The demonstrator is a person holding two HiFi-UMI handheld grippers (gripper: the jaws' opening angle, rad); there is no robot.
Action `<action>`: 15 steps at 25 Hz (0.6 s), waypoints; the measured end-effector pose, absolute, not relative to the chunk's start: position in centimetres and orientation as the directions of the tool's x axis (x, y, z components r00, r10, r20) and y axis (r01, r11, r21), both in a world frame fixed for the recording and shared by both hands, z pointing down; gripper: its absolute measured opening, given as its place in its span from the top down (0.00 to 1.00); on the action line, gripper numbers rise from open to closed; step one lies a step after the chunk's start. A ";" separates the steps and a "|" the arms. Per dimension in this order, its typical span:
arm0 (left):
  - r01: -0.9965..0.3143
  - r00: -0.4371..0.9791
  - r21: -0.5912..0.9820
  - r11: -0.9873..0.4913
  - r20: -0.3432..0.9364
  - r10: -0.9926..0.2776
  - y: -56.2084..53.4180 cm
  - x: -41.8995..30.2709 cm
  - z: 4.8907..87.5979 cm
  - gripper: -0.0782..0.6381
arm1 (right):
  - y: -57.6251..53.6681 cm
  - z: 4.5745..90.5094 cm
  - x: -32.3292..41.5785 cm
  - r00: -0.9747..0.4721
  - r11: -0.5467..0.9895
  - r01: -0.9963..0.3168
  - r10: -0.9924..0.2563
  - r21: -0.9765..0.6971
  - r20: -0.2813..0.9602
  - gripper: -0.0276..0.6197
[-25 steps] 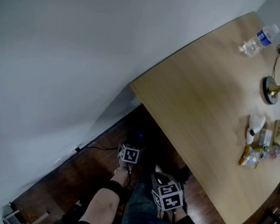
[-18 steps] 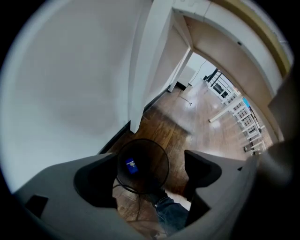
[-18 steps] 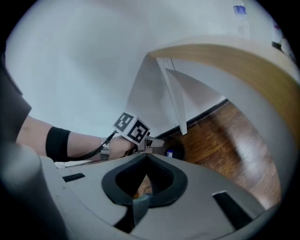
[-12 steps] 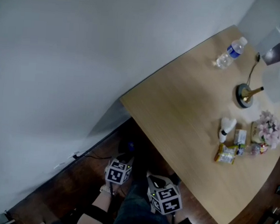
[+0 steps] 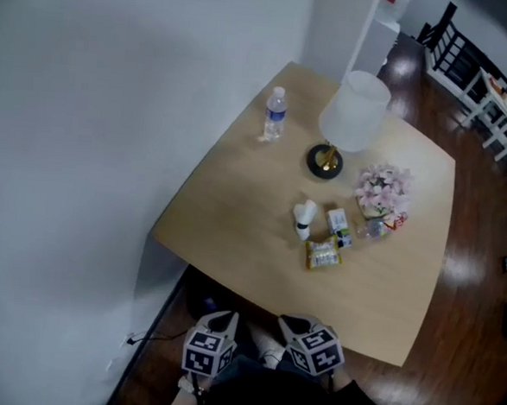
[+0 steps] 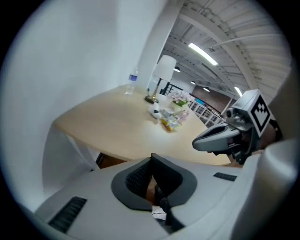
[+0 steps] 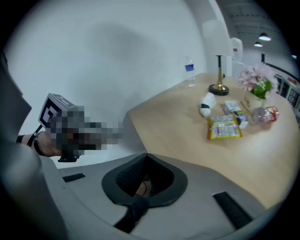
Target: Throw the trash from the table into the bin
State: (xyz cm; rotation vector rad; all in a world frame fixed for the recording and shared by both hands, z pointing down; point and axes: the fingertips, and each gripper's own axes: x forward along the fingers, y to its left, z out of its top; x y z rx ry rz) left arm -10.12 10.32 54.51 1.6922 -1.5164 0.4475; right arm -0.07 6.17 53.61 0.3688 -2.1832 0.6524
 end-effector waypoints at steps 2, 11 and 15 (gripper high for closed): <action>-0.949 0.261 0.314 -0.038 0.707 -0.658 8.8 -7.7 52.9 0.89 | 4.8 52.7 2.2 -0.639 0.797 -0.507 -0.093 -0.327 0.764 0.95; -0.941 0.333 0.210 -0.266 0.715 -0.615 3.7 -2.3 50.1 0.89 | 0.5 51.2 9.6 -0.653 0.675 -0.648 -0.252 -0.353 0.714 0.95; -0.934 0.337 0.189 -0.305 0.750 -0.569 2.1 -0.2 50.8 0.89 | -1.2 51.1 11.4 -0.655 0.650 -0.670 -0.291 -0.359 0.697 0.95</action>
